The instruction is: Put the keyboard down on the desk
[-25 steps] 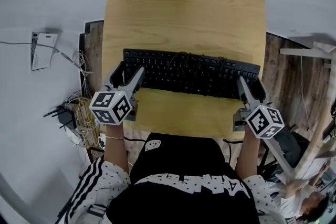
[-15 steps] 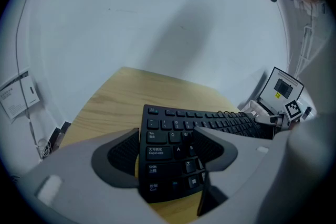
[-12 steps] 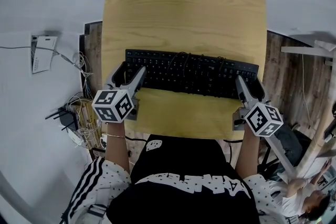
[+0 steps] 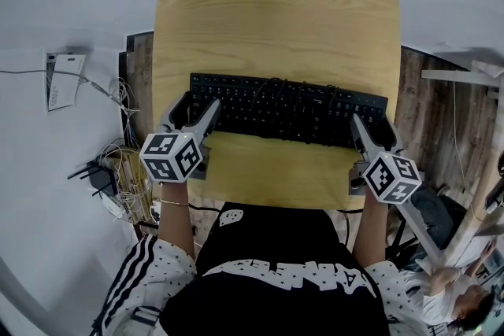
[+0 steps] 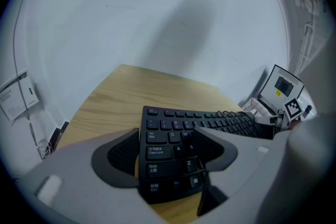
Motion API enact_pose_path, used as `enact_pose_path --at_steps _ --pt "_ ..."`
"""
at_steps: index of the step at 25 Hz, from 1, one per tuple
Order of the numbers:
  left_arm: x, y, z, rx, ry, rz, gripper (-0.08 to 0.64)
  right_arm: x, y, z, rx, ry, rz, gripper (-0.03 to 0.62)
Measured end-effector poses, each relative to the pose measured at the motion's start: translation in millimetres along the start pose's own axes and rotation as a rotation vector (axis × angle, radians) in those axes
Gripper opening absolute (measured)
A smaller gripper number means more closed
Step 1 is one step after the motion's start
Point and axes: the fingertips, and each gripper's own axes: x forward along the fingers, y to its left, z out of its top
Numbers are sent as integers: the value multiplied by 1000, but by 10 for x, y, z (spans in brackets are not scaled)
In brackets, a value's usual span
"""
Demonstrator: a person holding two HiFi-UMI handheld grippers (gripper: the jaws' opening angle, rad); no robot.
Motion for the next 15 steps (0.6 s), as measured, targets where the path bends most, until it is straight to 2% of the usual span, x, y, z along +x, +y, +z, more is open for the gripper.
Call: enact_pose_path --at_steps 11,15 --pt "26 14 -37 -14 6 5 305 17 5 21 -23 -13 -3 367" --pt "12 28 -32 -15 -17 6 305 21 14 21 -26 -16 -3 368"
